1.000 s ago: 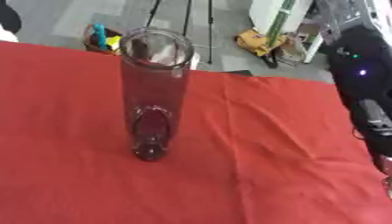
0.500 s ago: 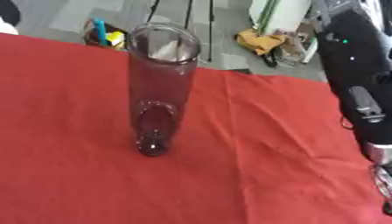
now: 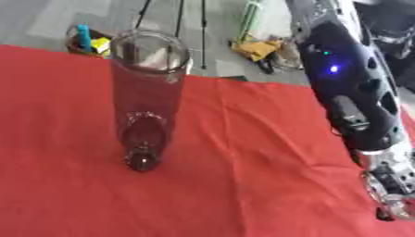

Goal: Arrange flowers into the vase.

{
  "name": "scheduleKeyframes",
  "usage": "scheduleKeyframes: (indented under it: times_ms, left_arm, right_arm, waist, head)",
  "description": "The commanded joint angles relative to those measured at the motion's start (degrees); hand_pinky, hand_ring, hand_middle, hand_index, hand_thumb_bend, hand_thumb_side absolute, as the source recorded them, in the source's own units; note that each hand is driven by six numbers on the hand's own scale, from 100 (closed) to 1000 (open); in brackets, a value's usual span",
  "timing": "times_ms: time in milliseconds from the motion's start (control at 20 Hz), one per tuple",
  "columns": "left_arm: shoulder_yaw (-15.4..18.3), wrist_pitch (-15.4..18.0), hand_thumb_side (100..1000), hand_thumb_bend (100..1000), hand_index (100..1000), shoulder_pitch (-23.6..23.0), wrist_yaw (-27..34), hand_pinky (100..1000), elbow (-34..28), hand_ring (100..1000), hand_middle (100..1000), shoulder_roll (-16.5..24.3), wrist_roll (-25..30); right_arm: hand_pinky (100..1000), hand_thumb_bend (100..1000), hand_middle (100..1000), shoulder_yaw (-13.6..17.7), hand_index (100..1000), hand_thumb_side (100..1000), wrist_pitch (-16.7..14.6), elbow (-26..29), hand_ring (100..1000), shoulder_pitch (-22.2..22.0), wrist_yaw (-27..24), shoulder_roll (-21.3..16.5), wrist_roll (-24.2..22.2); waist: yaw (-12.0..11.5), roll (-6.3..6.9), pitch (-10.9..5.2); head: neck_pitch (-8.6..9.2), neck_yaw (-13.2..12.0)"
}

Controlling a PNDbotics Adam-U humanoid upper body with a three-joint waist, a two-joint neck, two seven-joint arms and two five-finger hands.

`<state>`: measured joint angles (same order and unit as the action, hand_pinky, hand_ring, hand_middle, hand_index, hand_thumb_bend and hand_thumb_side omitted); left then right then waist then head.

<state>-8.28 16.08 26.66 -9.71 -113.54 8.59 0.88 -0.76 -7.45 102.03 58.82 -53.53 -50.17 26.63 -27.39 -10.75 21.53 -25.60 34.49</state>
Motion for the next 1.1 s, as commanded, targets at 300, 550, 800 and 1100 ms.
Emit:
scheduleKeyframes:
  times_ms: [300,550,800,1100]
  left_arm:
    - [-0.5,-0.3,1000,114,786,0.8,0.5,617,-1.1,449,650,0.5,0.6]
    - [-0.7,-0.4,1000,114,786,0.9,0.6,617,-1.1,448,650,0.2,1.0]
    - [-0.8,-0.5,1000,115,785,1.0,0.7,617,-1.1,447,649,-0.2,1.2]
    - [-1.1,-0.6,1000,115,785,1.3,0.8,616,-1.1,446,649,-0.7,1.5]
  right_arm:
    - [100,100,100,0.2,100,560,-1.8,1.8,100,1.6,0.2,-1.1,0.9]
    - [100,100,100,0.2,100,559,-3.3,2.5,100,3.1,-0.3,-0.1,1.7]
    - [100,100,100,-0.5,100,560,-5.4,3.2,100,3.9,2.6,1.6,2.6]
    - [100,100,100,-1.4,100,562,-7.6,4.0,100,4.3,8.1,3.1,3.5]
  waist:
    - [-0.4,0.41,-1.34]
    - [-1.0,0.43,-1.08]
    - [-2.0,0.12,-0.61]
    - [-3.1,-0.40,0.02]
  head:
    - [1.59,3.1]
    - [1.92,3.8]
    - [2.16,4.1]
    - [2.37,4.4]
